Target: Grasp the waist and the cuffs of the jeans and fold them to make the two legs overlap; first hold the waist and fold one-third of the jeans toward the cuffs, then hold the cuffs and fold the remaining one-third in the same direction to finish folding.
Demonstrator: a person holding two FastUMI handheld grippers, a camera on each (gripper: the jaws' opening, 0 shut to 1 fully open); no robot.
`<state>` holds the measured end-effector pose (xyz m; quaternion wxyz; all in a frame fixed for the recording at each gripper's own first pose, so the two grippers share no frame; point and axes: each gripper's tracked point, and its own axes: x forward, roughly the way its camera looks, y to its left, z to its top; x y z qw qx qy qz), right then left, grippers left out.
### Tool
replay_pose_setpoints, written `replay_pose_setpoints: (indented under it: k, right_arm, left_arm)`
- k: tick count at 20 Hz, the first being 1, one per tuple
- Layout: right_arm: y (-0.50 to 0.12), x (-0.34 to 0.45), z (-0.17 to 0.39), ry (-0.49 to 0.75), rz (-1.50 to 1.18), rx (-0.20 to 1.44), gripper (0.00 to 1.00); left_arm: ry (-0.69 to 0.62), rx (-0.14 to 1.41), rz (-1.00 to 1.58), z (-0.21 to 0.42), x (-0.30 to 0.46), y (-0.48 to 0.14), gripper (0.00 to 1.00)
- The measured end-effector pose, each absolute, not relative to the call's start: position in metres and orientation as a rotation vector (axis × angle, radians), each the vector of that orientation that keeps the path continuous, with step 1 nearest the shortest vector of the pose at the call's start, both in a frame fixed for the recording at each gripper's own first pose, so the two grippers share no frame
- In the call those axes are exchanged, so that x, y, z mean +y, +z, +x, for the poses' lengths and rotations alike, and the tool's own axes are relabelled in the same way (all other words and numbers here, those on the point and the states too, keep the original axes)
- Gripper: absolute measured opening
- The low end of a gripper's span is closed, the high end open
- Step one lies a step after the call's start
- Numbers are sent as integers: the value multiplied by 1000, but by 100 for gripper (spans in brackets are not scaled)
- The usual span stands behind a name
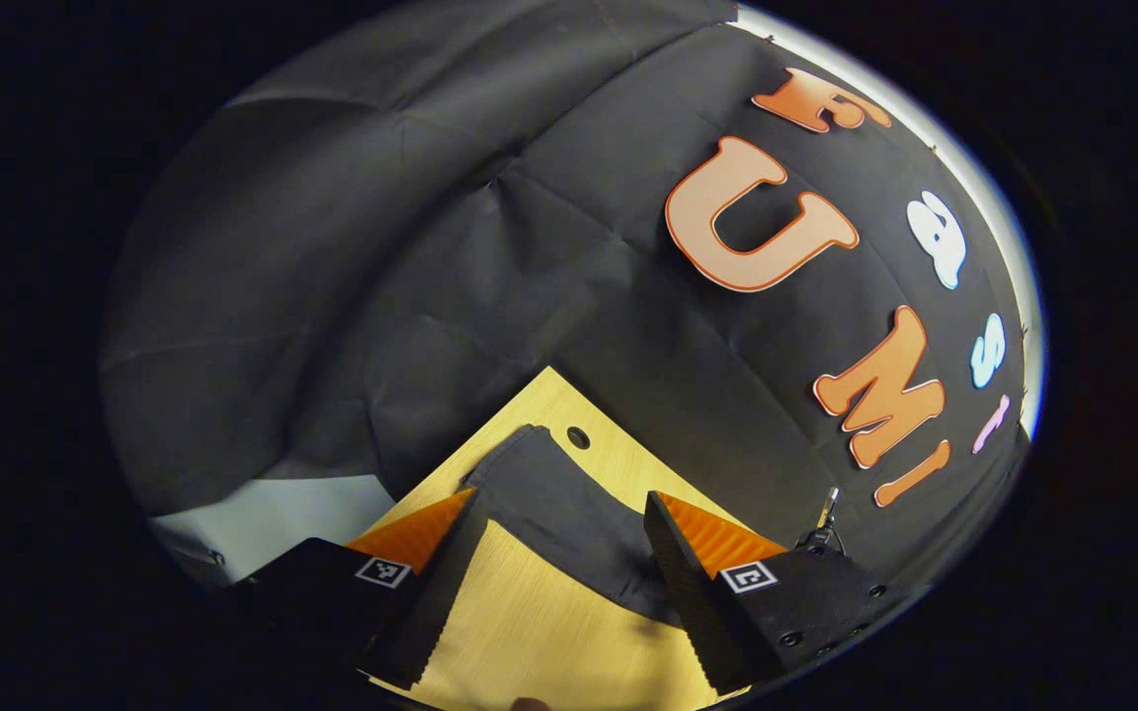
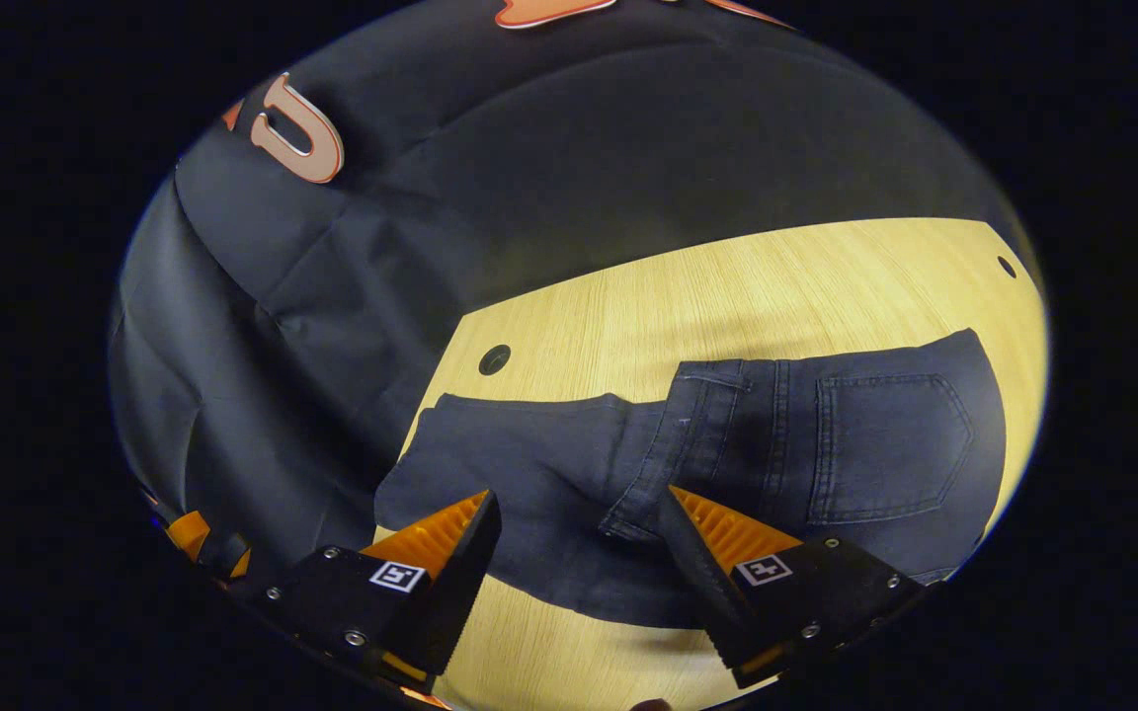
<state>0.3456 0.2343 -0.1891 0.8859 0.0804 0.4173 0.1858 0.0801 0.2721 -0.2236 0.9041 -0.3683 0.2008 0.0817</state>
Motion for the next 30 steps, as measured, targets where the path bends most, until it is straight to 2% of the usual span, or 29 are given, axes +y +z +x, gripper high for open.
replay_pose_setpoints:
  k: [4,7,12,18,21,24,28,29,30]
  right_arm:
    - [-178,216,324,386,300,898,99]
    - [-164,180,319,323,419,896,98]
    - [-159,103,307,182,465,889,98]
    - [-162,63,299,86,548,907,98]
    - [-160,59,298,81,593,911,98]
    - [-160,52,298,65,622,907,98]
    - [-153,47,289,70,687,899,98]
    - [-152,44,288,68,692,895,98]
    - [-152,40,286,61,686,895,98]
  left_arm:
    - [176,476,-888,111,271,-261,97]
    - [238,522,-1020,137,281,-301,98]
    - [330,558,-1132,169,305,-368,98]
    - [367,618,-1222,197,297,-425,98]
    - [358,522,-1349,228,295,-425,97]
    - [295,552,-1244,242,279,-430,88]
    - [201,583,-1059,280,237,-420,88]
    - [193,651,-1046,282,221,-433,89]
    - [220,763,-1048,267,213,-434,67]
